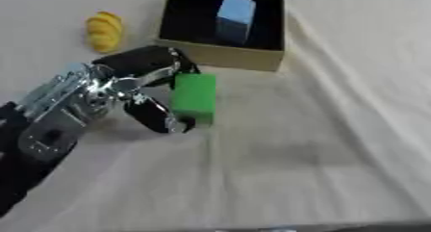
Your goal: Pick up objects on the table and place them in the box.
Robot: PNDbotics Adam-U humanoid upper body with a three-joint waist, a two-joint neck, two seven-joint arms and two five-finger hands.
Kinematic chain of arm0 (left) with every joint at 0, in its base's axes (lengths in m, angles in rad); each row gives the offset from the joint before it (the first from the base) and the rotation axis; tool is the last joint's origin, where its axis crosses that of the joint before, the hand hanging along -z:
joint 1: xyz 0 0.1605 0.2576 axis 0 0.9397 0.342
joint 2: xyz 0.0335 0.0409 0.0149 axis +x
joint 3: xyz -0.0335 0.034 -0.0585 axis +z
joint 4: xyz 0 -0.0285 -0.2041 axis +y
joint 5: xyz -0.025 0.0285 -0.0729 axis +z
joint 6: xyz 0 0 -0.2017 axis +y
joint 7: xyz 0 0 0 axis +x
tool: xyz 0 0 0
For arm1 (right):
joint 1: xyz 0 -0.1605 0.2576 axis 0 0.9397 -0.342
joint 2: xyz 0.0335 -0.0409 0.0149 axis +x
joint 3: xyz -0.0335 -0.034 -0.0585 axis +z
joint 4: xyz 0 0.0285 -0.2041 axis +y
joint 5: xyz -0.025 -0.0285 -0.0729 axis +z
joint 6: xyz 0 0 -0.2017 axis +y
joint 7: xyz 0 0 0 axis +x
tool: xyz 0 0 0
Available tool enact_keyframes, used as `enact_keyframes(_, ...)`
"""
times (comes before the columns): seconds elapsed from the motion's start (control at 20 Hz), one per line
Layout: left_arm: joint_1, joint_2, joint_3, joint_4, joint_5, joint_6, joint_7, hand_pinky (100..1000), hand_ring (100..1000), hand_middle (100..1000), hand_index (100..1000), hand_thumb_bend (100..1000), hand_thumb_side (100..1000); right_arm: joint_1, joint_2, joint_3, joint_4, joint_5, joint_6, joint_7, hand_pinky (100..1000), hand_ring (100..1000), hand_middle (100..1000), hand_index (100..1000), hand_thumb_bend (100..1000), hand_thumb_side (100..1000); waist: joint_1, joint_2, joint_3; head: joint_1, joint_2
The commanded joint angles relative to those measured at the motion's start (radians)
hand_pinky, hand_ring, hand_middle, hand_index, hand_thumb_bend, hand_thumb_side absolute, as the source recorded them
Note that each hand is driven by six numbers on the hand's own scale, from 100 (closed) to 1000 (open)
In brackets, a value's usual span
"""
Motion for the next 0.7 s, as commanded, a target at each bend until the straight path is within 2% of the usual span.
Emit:
enact_keyframes(0.05, -0.046, 0.047, 0.05, -0.046, 0.029, 0.022, 0.003, 657, 576, 489, 697, 131, 125, 0.0, -0.022, -0.013, -0.015, -0.007, 0.0, -0.001, 941, 892, 795, 886, 100, 612, -0.002, -0.028, -0.003, -0.007, -0.012)
enact_keyframes(0.3, -0.106, 0.047, 0.128, -0.02, 0.052, 0.03, 0.039, 667, 581, 493, 702, 100, 100, -0.003, -0.027, -0.009, -0.015, -0.009, 0.0, 0.003, 941, 893, 794, 886, 100, 613, 0.004, -0.031, -0.013, -0.007, -0.011)
enact_keyframes(0.7, -0.182, -0.019, 0.198, 0.221, 0.05, -0.055, 0.127, 673, 585, 496, 704, 100, 103, -0.009, -0.031, -0.006, -0.015, -0.014, -0.002, 0.009, 941, 893, 794, 885, 100, 613, 0.012, -0.03, -0.041, 0.005, -0.02)
